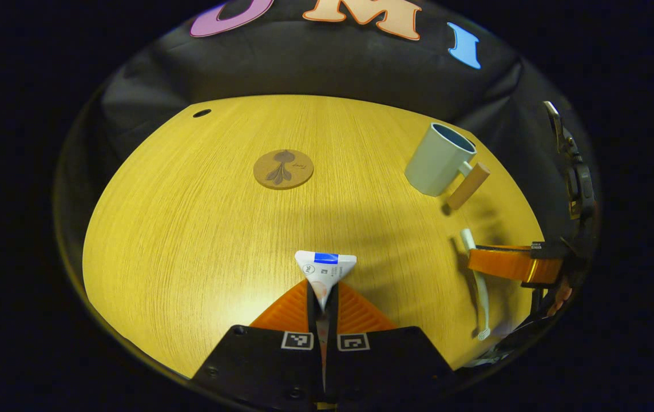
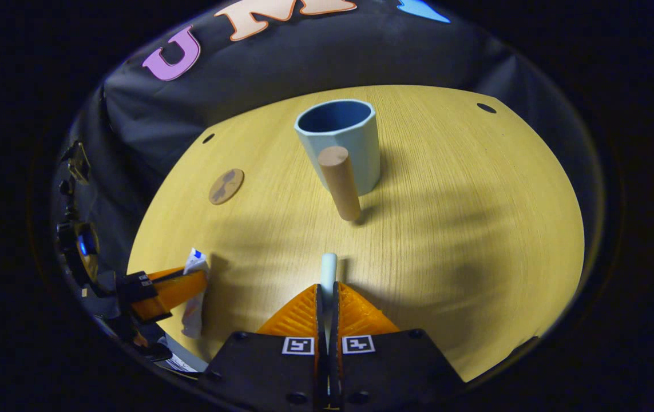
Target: Put the toothbrush and toothpaste on the desktop into the cup, then pick up the cup and place it on the coaster on the desktop.
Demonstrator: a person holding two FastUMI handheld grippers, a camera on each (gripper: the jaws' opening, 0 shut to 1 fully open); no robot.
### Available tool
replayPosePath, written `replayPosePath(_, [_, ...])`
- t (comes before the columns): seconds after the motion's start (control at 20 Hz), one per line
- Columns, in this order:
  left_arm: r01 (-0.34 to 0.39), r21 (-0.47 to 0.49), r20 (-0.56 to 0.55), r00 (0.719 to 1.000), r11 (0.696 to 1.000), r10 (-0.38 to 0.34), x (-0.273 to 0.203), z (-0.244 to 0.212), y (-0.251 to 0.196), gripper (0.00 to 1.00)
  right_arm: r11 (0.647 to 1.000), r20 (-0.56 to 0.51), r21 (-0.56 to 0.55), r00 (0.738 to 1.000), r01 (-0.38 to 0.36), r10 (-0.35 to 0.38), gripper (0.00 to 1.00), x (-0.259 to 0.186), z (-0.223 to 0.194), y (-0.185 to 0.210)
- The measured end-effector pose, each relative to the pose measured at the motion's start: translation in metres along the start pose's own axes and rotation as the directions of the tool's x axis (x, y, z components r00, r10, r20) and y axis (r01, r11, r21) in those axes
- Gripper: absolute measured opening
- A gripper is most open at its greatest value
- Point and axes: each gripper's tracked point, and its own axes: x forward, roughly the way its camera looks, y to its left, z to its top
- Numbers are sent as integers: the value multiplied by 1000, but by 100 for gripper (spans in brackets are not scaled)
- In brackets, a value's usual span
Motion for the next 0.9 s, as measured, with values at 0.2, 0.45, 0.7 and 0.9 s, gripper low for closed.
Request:
replayPosePath(0.2, [-4, 10, 3, 1000, 1000, 4, -2, 0, 0, 1, 999, 136, 11, 990, -49, 47, 4, -26, 44, 14])
replayPosePath(0.45, [-7, 17, 2, 1000, 1000, 7, -4, 0, 0, 0, 995, 350, 3, 932, -103, 96, 4, -64, 117, 33])
replayPosePath(0.7, [1, 19, 20, 1000, 1000, -1, -17, 5, -5, 0, 994, 479, -52, 871, -93, 106, 0, -80, 174, 39])
replayPosePath(0.9, [6, 15, 39, 999, 1000, -7, -25, 11, -9, 1, 994, 548, -56, 829, -99, 113, 3, -84, 207, 42])
